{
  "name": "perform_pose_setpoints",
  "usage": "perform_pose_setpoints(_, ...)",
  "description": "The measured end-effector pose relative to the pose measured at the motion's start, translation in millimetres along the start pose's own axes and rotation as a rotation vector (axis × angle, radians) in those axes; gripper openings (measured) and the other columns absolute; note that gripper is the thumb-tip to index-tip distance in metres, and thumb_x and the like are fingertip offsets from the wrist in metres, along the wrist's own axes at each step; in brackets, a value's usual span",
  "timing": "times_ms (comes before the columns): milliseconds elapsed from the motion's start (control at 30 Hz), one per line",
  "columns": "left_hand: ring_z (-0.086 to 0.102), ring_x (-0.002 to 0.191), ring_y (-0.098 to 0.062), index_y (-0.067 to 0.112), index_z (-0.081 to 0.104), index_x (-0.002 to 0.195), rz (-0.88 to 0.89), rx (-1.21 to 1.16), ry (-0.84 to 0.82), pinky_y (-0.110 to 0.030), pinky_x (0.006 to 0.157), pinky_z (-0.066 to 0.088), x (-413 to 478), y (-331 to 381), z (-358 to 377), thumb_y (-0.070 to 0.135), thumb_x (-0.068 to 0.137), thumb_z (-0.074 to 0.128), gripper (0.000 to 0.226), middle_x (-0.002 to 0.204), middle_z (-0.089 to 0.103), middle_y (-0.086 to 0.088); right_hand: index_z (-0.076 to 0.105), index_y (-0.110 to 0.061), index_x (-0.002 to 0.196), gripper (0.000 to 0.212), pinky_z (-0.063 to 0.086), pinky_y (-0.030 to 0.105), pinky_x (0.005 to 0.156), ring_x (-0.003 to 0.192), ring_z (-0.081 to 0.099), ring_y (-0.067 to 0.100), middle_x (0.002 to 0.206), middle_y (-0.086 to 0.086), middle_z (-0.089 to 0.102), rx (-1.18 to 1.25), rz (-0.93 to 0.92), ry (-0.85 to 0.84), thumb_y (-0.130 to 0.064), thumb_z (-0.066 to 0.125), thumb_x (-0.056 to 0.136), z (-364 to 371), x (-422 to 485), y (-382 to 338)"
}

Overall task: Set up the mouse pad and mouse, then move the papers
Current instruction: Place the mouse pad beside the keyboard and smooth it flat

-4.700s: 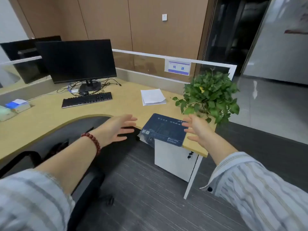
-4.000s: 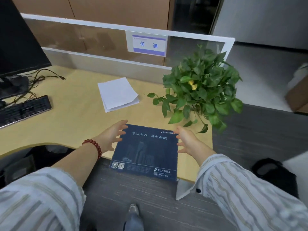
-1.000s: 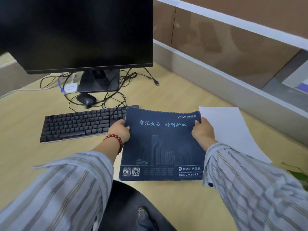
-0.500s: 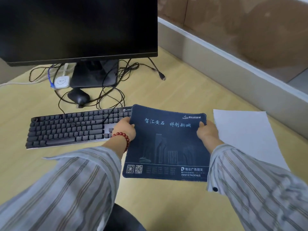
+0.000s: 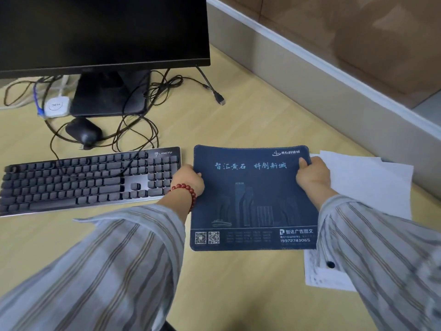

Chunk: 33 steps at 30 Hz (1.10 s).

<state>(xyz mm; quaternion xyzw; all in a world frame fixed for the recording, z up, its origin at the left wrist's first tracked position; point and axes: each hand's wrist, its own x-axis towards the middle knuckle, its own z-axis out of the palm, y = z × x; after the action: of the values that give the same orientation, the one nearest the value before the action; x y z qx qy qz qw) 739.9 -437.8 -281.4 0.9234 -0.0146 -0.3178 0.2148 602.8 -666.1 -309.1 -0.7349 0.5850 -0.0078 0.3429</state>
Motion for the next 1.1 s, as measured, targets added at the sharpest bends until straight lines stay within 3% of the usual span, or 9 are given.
perform_pose_setpoints(233, 0.058, 0.115, -0.035, -0.008, 0.053, 0.119, -0.025, 0.129, -0.017, -0.035, 0.089, 0.047, 2, 0, -3, 0.014, 0.098, 0.040, 0.033, 0.122, 0.060, -0.023, 0.050, 0.001, 0.120, 0.042, 0.038, 0.033, 0.080, 0.116, 0.054, 0.038, 0.125, 0.020, 0.058, -0.042, 0.050, 0.006, -0.034, 0.040, 0.099, 8, -1, -6)
perform_pose_setpoints(367, 0.059, 0.110, -0.036, -0.007, 0.051, 0.118, -0.048, 0.084, 0.031, -0.032, 0.072, 0.041, 2, 1, -1, 0.007, 0.095, 0.044, 0.028, 0.119, 0.060, -0.024, 0.051, 0.000, 0.118, 0.041, 0.038, 0.033, 0.078, 0.113, 0.055, 0.038, 0.120, 0.019, 0.060, -0.028, 0.054, 0.042, -0.034, 0.039, 0.099, 14, -9, -4)
perform_pose_setpoints(567, 0.057, 0.115, -0.036, -0.007, 0.041, 0.126, -0.053, 0.093, 0.067, -0.037, 0.087, 0.048, 1, 5, 1, -0.001, 0.090, 0.043, 0.037, 0.126, 0.056, -0.024, 0.053, 0.000, 0.108, 0.036, 0.041, 0.037, 0.076, 0.105, 0.058, 0.039, 0.110, 0.020, 0.062, 0.023, 0.024, 0.127, -0.033, 0.041, 0.098, 21, -14, 4)
perform_pose_setpoints(800, 0.057, 0.116, -0.035, -0.009, 0.035, 0.127, -0.029, 0.132, 0.089, -0.037, 0.088, 0.049, -2, 5, 6, -0.001, 0.086, 0.048, 0.044, 0.129, 0.052, -0.024, 0.050, -0.010, 0.085, 0.024, 0.036, 0.032, 0.067, 0.093, 0.060, 0.039, 0.085, 0.010, 0.057, 0.061, -0.069, 0.161, -0.031, 0.046, 0.096, 22, -8, 3)
perform_pose_setpoints(900, 0.049, 0.122, -0.035, -0.005, 0.032, 0.131, -0.011, 0.123, 0.111, -0.040, 0.095, 0.048, -6, 9, 12, -0.003, 0.081, 0.055, 0.055, 0.135, 0.040, -0.022, 0.061, -0.006, 0.104, 0.028, 0.043, 0.036, 0.077, 0.101, 0.058, 0.038, 0.102, 0.016, 0.059, 0.034, -0.108, 0.177, -0.031, 0.053, 0.093, 21, -7, 2)
perform_pose_setpoints(1000, 0.030, 0.136, -0.033, 0.004, 0.022, 0.142, 0.086, 0.216, 0.165, -0.041, 0.103, 0.042, -9, 13, 22, -0.001, 0.077, 0.059, 0.075, 0.148, 0.023, -0.018, 0.057, -0.001, 0.122, 0.042, 0.044, 0.039, 0.091, 0.108, 0.055, 0.037, 0.124, 0.019, 0.050, -0.021, -0.157, 0.212, -0.029, 0.058, 0.091, 21, -9, -1)
perform_pose_setpoints(1100, 0.000, 0.148, -0.031, 0.017, 0.009, 0.151, 0.263, 0.358, 0.126, -0.042, 0.118, 0.021, -6, 17, 28, 0.013, 0.080, 0.060, 0.087, 0.160, -0.002, -0.010, 0.049, 0.001, 0.132, 0.045, 0.035, 0.031, 0.104, 0.126, 0.045, 0.029, 0.139, 0.016, 0.043, 0.011, -0.310, 0.213, -0.020, 0.056, 0.093, 26, -13, -7)
